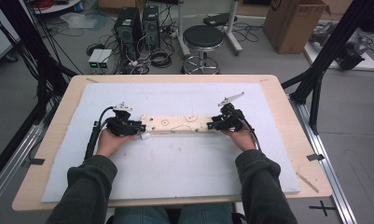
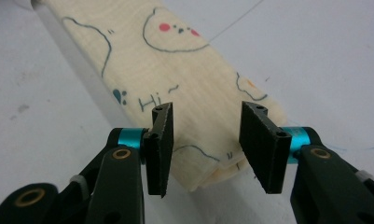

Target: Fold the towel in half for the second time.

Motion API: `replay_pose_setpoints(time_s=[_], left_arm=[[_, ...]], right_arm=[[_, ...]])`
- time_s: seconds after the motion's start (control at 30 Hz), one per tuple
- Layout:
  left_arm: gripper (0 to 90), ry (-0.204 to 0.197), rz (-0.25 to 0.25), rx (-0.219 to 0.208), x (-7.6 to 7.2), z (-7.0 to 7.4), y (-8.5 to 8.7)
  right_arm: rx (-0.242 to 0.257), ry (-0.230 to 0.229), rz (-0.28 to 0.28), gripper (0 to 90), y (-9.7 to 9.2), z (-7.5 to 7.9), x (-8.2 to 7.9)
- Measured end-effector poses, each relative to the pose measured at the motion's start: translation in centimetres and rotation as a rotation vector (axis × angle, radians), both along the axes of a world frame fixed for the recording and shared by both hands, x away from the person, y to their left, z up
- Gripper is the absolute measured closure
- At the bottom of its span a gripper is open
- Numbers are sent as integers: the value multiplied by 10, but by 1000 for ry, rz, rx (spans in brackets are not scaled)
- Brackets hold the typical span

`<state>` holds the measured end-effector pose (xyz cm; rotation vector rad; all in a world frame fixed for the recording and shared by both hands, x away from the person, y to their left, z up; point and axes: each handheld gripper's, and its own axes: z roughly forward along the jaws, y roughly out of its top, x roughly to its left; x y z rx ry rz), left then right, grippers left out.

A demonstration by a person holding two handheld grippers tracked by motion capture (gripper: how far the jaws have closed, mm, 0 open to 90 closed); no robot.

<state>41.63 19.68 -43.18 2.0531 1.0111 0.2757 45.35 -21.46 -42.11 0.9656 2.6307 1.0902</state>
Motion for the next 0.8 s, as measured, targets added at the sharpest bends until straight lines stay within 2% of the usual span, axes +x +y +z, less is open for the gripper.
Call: replay_pose_setpoints(time_s=[0.17, 0.43, 0.6, 0.67, 0.8], left_arm=[[658, 6, -2, 19, 1, -3, -2], [654, 0, 0, 26, 1, -6, -3], [646, 0, -2, 27, 1, -4, -3], [641, -4, 1, 8, 1, -3, -2], [623, -23, 7, -38, -1, 4, 2]], right_arm=[[-43, -8, 11, 555, 2, -4, 0], [-55, -7, 5, 563, 2, -7, 0], [-45, -3, -1, 562, 2, -7, 1], [-35, 1, -4, 550, 2, -6, 1], [22, -4, -12, 537, 1, 0, 0]])
